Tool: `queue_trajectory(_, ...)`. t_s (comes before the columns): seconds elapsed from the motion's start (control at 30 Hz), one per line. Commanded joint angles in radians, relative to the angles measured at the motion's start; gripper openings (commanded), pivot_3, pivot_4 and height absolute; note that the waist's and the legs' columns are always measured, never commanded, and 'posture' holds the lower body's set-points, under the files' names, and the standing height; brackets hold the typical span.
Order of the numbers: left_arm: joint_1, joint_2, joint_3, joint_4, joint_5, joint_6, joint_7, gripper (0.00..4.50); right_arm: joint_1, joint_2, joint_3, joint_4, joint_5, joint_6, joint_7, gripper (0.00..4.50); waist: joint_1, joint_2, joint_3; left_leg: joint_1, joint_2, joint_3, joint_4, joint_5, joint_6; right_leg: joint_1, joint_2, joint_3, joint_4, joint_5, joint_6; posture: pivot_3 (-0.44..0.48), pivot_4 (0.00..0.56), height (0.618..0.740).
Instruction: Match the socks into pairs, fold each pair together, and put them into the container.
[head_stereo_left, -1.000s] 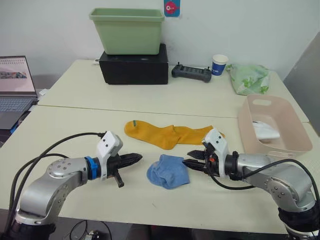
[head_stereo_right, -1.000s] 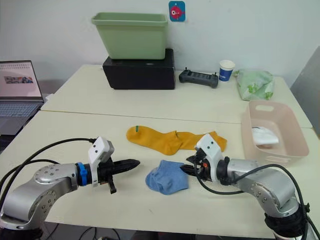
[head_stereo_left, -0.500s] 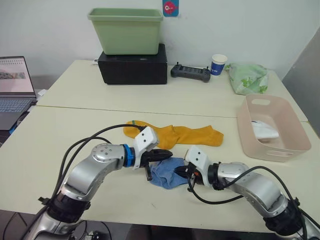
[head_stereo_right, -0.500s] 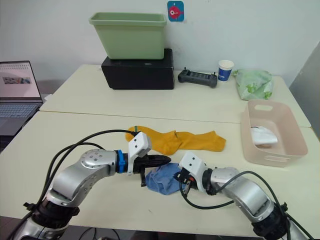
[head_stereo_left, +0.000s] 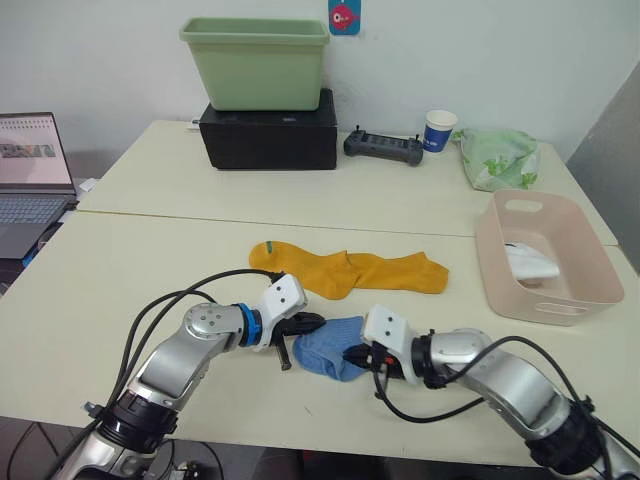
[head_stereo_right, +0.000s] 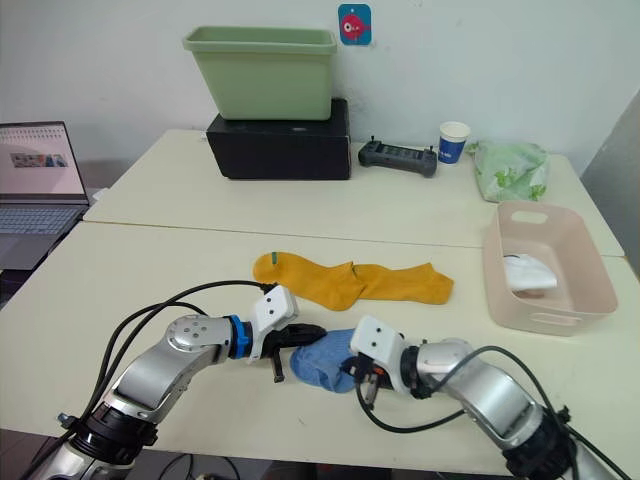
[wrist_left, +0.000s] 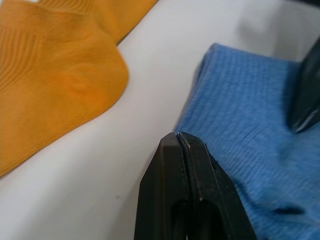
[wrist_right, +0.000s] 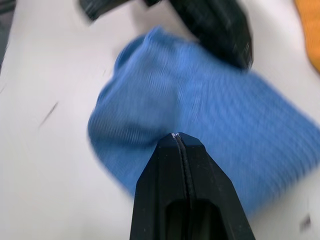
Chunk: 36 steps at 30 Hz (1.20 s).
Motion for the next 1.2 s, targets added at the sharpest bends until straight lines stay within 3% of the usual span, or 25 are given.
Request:
queue_trajectory(0.03,-0.007,-0.002,0.047,0.025,0.004,-0.037,-0.004,0.0,0.047,-0.027,-0.035,-0.058,0.007,-0.056,0.038,0.04,-0.001,0.0,0.0,0.0,0.0,0.0,0.0,0.0,0.0,0.0,0.0,0.0,0.0,0.0,0.0,0.0,0.15,0.719)
queue_trajectory(0.17,-0.014,0.022,0.098,-0.068,-0.074,-0.04,-0.09,0.0,0.061,-0.003,-0.131,-0.101,0.07,-0.043,0.035,0.04,-0.003,0.0,0.002,-0.001,0.0,0.0,0.0,0.0,0.0,-0.001,0.0,0.0,0.001,0.0,0.0,0.0,0.15,0.719)
queue_trajectory(0.3,-0.027,0.081,0.094,-0.277,-0.189,0.048,-0.195,0.0,0.028,0.005,-0.208,-0.068,0.073,-0.01,0.008,0.04,-0.001,-0.001,0.003,-0.002,0.0,0.0,0.0,0.0,0.0,-0.001,0.0,0.0,0.0,0.0,0.0,0.0,0.15,0.719)
queue_trajectory(0.43,-0.002,0.092,0.027,-0.305,-0.163,0.059,-0.215,0.0,-0.005,0.05,-0.176,0.019,-0.003,-0.05,-0.037,0.04,-0.001,-0.001,0.003,-0.001,0.0,0.001,0.0,0.0,0.0,0.0,-0.001,0.0,0.0,0.0,0.0,0.0,0.15,0.719)
queue_trajectory(0.57,0.035,0.062,-0.093,-0.218,-0.053,-0.012,-0.208,0.0,-0.051,0.133,-0.122,0.114,-0.081,-0.083,-0.089,0.04,-0.004,-0.001,0.004,-0.001,0.0,0.001,0.0,0.0,0.0,-0.001,0.001,0.001,0.0,0.0,0.0,0.0,0.15,0.719)
queue_trajectory(0.7,0.041,0.06,-0.138,-0.112,0.053,-0.084,-0.187,0.0,-0.039,0.133,-0.094,0.124,-0.119,-0.076,-0.081,0.04,0.001,-0.001,0.004,-0.002,0.0,0.0,0.0,0.0,0.0,-0.002,0.001,0.001,0.0,0.0,0.0,0.0,0.15,0.719)
queue_trajectory(0.9,0.075,0.082,-0.103,-0.098,0.049,-0.105,-0.198,0.0,-0.018,0.117,-0.101,0.135,-0.168,-0.068,-0.092,0.04,0.001,0.0,0.003,-0.001,0.0,0.001,0.001,0.0,0.0,-0.001,0.0,0.001,0.001,0.0,0.0,0.0,0.15,0.719)
queue_trajectory(1.2,0.058,0.119,0.089,-0.259,-0.108,0.023,-0.187,0.0,0.018,0.097,-0.25,0.052,-0.088,-0.053,-0.067,0.04,0.0,0.0,0.004,-0.002,0.0,0.0,0.001,0.0,0.0,-0.001,0.0,0.0,0.001,0.0,0.0,0.0,0.15,0.719)
